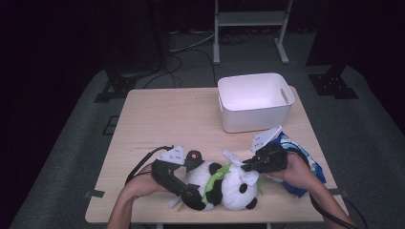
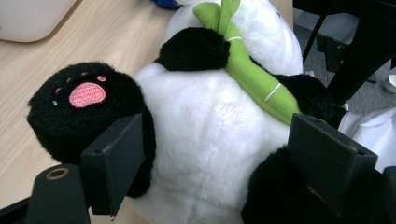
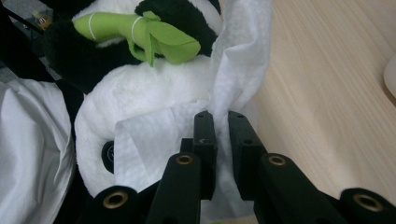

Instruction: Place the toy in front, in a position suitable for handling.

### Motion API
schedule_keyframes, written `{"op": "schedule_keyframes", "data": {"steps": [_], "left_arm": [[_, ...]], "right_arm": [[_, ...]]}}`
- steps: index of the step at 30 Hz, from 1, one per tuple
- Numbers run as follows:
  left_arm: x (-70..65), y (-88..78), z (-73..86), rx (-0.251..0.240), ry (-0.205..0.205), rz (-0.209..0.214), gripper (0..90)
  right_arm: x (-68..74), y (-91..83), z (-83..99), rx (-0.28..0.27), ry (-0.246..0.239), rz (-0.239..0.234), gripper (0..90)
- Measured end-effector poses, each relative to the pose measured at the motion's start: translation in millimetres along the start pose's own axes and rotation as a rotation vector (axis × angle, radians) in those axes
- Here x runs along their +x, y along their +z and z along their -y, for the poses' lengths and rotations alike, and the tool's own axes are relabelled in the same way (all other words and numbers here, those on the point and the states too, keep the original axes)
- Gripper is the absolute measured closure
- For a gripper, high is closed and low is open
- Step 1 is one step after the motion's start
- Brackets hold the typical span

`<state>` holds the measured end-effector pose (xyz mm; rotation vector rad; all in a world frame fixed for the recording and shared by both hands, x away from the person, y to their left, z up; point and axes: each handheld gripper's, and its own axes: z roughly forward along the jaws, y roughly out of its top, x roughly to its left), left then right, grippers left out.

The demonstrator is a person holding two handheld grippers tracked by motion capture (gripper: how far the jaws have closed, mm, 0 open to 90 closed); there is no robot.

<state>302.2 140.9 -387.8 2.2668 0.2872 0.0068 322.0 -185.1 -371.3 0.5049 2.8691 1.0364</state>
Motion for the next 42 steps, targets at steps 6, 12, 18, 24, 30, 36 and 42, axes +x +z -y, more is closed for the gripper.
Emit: {"op": "schedule_keyframes", "data": {"steps": [6, 12, 18, 24, 30, 36, 42], "left_arm": [[0.0, 0.4, -1.0, 0.006, -0.001, -0.001, 18.0], [-1.2, 3.2, -1.7, 0.011, -0.002, 0.004, 18.0], [-1.8, 5.7, -1.6, 0.012, -0.001, 0.01, 18.1], [-1.6, 6.2, -0.9, 0.014, 0.002, 0.011, 18.3], [-2.7, 6.1, -1.0, 0.018, 0.001, 0.009, 18.3], [-2.0, 6.2, -1.2, 0.021, 0.003, 0.012, 18.3], [-2.3, 6.3, -1.3, 0.022, 0.002, 0.01, 18.3]], "right_arm": [[-0.2, -4.9, 14.1, 0.016, 0.022, 0.001, 82.2], [2.0, -7.9, 18.9, 0.013, 0.032, -0.025, 82.0], [10.0, -5.6, 3.2, -0.035, -0.014, -0.087, 82.0], [14.9, -6.8, 1.6, -0.023, -0.033, -0.11, 82.0], [12.2, -11.4, 13.3, -0.003, -0.007, -0.094, 82.0], [8.3, -12.1, 27.6, 0.032, 0.034, -0.074, 82.0], [5.0, -12.5, 35.7, 0.061, 0.051, -0.053, 81.9]]}}
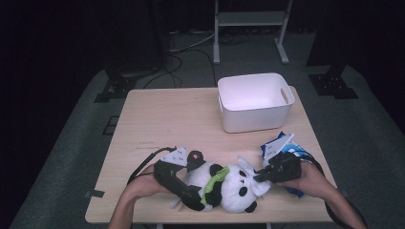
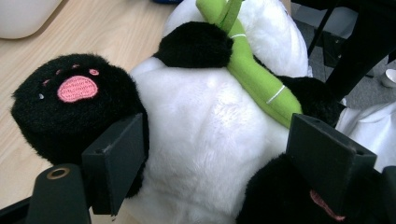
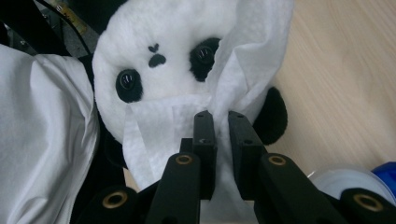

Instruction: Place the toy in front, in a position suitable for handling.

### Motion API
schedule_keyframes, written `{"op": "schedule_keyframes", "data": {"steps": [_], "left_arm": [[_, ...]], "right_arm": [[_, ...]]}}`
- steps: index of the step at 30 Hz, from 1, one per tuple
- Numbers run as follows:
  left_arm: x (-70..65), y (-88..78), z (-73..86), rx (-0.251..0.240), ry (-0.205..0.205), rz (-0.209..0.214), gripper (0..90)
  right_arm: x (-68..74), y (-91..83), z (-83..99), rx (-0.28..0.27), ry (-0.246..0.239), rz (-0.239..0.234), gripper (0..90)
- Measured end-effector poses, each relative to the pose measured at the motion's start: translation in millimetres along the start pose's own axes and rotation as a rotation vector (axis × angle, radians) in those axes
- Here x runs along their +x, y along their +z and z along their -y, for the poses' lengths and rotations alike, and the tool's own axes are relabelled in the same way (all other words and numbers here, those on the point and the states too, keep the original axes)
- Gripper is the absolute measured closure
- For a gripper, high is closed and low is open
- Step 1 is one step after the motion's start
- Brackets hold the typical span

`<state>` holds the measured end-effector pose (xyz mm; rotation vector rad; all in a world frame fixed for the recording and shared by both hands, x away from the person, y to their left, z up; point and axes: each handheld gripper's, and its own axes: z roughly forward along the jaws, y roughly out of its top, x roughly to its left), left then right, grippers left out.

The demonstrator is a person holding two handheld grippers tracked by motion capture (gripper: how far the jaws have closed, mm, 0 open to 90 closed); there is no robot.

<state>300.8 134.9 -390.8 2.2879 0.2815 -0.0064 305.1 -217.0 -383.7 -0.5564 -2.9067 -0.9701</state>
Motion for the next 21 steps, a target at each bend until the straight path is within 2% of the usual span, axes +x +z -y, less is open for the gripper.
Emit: {"op": "schedule_keyframes", "data": {"steps": [12, 16, 21], "left_arm": [[0.4, 0.0, 0.3, 0.0, 0.002, 0.001, 18.3], [-0.3, 0.7, 0.0, 0.0, 0.002, -0.002, 18.2], [-2.1, 2.6, -0.7, 0.006, 0.006, -0.007, 18.2]], "right_arm": [[-12.5, 10.4, -17.4, -0.028, 0.024, 0.03, 81.8], [-10.0, 10.5, -22.8, -0.051, 0.002, 0.023, 81.8], [2.0, 9.2, -35.8, -0.089, -0.034, 0.003, 81.8]]}}
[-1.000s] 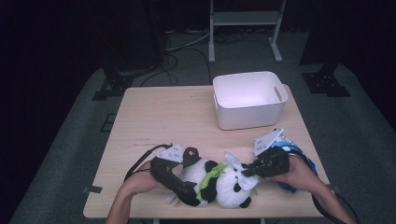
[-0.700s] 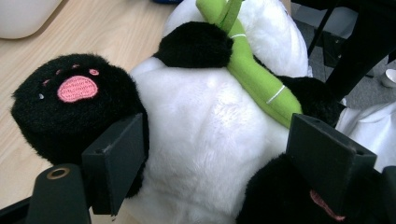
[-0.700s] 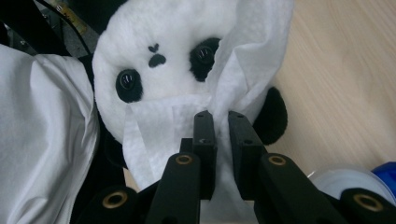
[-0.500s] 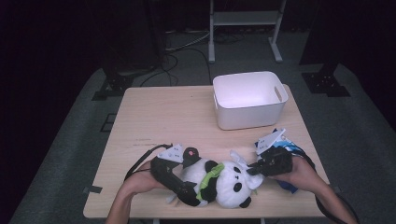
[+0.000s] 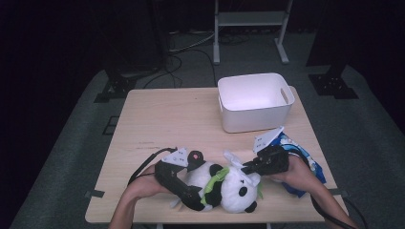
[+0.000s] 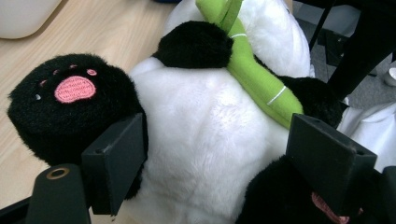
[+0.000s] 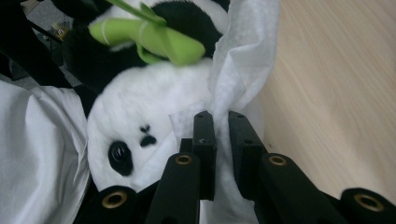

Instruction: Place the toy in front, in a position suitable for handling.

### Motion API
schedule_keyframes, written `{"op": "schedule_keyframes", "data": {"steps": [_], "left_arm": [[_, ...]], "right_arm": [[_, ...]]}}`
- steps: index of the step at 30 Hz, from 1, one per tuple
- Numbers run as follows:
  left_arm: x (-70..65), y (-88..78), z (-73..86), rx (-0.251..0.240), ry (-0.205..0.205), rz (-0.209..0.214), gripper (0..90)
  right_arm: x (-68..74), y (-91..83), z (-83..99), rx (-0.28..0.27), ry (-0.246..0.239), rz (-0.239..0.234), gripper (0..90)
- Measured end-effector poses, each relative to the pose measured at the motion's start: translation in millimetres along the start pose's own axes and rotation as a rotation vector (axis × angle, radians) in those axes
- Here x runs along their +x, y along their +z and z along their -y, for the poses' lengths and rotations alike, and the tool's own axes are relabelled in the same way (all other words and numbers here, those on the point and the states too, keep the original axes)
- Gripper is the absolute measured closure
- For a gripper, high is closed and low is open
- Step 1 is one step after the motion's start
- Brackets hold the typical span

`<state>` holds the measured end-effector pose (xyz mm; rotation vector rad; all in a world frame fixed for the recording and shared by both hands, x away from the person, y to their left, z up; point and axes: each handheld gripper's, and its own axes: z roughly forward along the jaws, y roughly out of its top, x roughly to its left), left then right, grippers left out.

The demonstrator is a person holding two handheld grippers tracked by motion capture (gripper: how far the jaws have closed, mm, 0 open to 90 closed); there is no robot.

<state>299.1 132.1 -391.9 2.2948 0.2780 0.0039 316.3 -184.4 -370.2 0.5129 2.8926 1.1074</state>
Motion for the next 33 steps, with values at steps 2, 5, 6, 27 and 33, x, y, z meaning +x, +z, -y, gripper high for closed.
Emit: {"op": "schedule_keyframes", "data": {"steps": [2, 5, 6, 27, 33], "left_arm": [[-0.2, 1.6, -0.2, 0.003, 0.004, -0.001, 18.2], [-0.1, 3.0, -0.9, 0.007, 0.006, -0.005, 18.1], [-0.2, 3.0, -1.1, 0.008, 0.005, -0.005, 18.2], [1.8, -0.8, -2.5, -0.001, -0.022, -0.016, 18.2], [0.4, 1.9, -1.0, 0.006, -0.025, 0.0, 18.3]], "right_arm": [[5.6, 0.7, -5.3, -0.015, -0.021, -0.018, 81.8], [14.6, 1.9, -14.2, -0.029, -0.052, -0.037, 81.8], [17.1, 2.3, -17.2, -0.032, -0.063, -0.045, 81.8], [43.2, 33.0, -31.4, 0.051, -0.131, -0.119, 82.3], [40.9, 35.8, -27.8, 0.051, -0.123, -0.137, 82.9]]}}
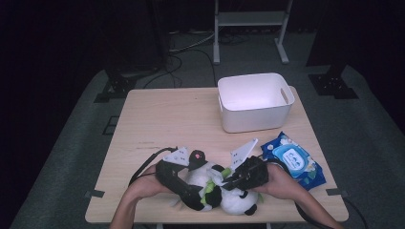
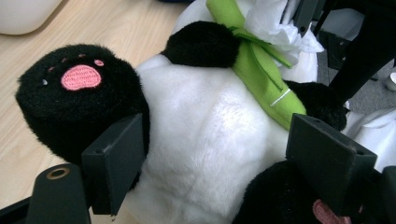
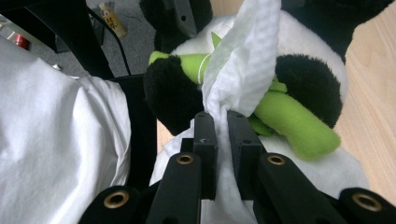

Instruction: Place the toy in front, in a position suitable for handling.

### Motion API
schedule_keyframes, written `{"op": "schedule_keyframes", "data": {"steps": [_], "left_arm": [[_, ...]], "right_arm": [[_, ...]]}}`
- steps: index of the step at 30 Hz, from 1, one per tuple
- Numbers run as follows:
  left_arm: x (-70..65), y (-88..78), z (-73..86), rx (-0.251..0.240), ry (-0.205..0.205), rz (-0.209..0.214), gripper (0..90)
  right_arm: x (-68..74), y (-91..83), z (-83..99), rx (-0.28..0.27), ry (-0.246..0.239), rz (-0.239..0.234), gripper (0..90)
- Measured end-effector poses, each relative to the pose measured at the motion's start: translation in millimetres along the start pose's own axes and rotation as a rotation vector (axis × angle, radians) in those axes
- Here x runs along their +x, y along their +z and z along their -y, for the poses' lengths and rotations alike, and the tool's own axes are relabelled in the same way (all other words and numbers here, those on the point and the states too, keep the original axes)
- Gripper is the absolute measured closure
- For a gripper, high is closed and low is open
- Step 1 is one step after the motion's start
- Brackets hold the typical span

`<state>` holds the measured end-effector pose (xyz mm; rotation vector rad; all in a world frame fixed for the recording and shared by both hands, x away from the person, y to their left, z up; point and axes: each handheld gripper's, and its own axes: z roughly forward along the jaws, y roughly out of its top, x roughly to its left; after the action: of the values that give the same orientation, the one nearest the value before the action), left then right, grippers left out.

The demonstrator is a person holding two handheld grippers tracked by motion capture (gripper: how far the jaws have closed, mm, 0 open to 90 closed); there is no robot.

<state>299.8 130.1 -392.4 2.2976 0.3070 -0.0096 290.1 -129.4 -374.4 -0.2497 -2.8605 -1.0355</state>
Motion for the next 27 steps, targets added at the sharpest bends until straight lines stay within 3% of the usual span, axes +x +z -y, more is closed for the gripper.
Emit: {"op": "schedule_keyframes", "data": {"steps": [8, 13, 15, 20, 27], "left_arm": [[-1.7, 0.8, 1.4, 0.017, 0.001, 0.015, 18.3], [-1.6, 0.4, 2.6, 0.026, -0.006, 0.02, 18.3], [-2.3, -0.1, 2.6, 0.03, -0.001, 0.021, 18.4], [-3.8, -0.4, 1.8, 0.042, 0.006, 0.02, 18.5], [-3.0, -4.0, -0.5, 0.028, 0.003, 0.018, 18.4]], "right_arm": [[0.2, 2.5, 1.7, 0.002, 0.008, -0.018, 83.2], [-1.2, -4.2, -4.1, -0.023, 0.005, -0.018, 82.9], [-3.6, -9.1, -6.9, -0.05, 0.002, -0.007, 82.9], [-12.8, -20.2, -8.6, -0.093, 0.048, 0.087, 82.6], [-15.7, -6.4, -4.5, -0.057, 0.073, 0.063, 82.9]]}}
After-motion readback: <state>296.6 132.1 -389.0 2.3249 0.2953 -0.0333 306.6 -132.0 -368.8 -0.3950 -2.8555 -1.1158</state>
